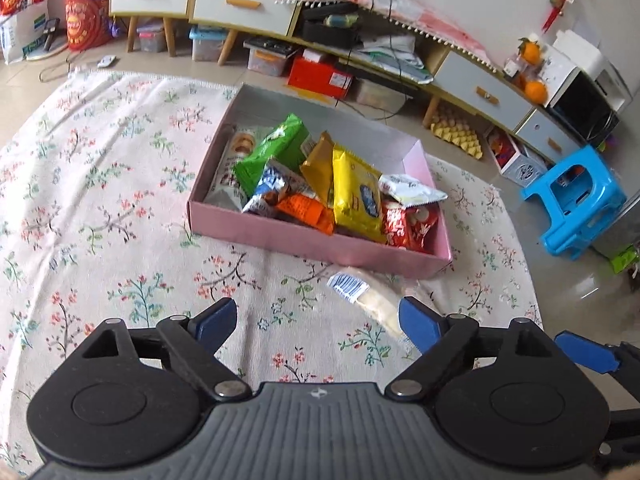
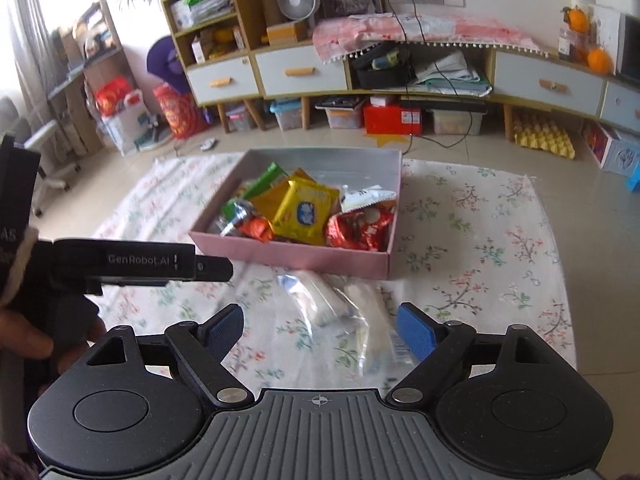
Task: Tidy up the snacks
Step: 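Withdraw both grippers from the box toward the clear-wrapped white snacks, then grasp a clear-wrapped white snack with each gripper, then carry both wrapped snacks over the pink box and open both grippers inside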
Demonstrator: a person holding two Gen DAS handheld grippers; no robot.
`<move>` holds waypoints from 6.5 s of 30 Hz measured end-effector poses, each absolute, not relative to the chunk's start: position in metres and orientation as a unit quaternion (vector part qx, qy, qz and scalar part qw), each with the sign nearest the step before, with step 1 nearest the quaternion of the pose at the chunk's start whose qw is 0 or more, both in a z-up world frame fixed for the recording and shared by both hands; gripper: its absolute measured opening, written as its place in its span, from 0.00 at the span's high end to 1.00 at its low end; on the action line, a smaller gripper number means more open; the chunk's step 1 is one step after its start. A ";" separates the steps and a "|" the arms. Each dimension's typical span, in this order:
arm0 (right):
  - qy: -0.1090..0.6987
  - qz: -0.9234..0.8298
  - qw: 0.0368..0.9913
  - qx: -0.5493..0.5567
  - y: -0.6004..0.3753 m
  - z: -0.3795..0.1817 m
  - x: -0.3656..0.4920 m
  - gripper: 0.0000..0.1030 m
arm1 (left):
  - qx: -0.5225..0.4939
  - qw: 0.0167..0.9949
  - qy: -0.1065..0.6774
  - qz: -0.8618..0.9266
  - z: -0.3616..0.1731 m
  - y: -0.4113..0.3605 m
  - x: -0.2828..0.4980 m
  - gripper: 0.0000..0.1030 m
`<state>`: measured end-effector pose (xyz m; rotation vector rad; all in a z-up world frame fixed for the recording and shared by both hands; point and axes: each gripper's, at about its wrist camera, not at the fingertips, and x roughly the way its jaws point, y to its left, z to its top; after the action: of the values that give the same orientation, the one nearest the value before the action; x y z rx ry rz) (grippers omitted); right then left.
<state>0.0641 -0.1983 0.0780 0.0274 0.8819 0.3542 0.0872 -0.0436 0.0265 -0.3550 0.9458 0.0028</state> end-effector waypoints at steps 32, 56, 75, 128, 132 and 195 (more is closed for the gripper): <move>0.496 0.151 0.855 -0.029 -0.209 0.038 0.071 0.11 | -0.204 0.847 0.489 -0.026 -0.005 -0.061 0.094 0.10; 0.513 0.126 0.848 -0.046 -0.202 0.019 0.083 0.11 | -0.170 0.869 0.462 -0.057 -0.032 -0.074 0.120 0.74; 0.519 0.115 0.847 -0.021 -0.208 0.004 0.099 0.11 | -0.083 0.860 0.499 -0.065 -0.016 -0.044 0.080 0.80; 0.525 0.110 0.843 0.038 -0.184 -0.016 0.107 0.66 | -0.008 0.872 0.488 -0.050 -0.025 -0.071 0.069 0.75; 0.525 0.109 0.843 0.042 -0.185 -0.015 0.106 0.66 | -0.007 0.873 0.484 -0.053 -0.023 -0.071 0.069 0.77; 0.452 0.094 0.862 0.211 -0.220 0.031 0.192 0.67 | -0.170 0.917 0.358 -0.049 0.042 0.032 0.156 0.82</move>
<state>0.1920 -0.2202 0.0306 0.4436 0.9473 0.1973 0.1555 0.0321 0.0418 -0.3494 0.7366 -0.1014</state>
